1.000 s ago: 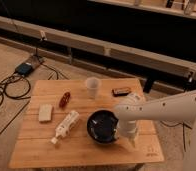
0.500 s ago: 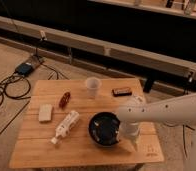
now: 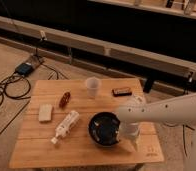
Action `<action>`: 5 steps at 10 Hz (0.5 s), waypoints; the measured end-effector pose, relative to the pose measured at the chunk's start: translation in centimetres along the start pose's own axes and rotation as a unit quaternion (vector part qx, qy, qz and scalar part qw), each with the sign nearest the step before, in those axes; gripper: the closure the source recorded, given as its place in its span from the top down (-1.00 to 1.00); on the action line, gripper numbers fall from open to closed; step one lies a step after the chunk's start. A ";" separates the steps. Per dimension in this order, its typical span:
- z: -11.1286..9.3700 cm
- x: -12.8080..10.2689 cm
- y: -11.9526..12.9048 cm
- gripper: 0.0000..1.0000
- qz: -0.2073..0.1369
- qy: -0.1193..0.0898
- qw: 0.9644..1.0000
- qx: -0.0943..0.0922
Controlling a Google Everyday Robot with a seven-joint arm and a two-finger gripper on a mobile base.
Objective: Push the ceramic bowl across the table
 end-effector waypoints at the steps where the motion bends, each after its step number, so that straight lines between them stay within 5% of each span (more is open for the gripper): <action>1: 0.0 0.0 0.0 0.30 0.000 0.000 1.000 0.000; 5: -0.2 -0.4 -1.1 0.30 0.002 -0.008 1.000 -0.004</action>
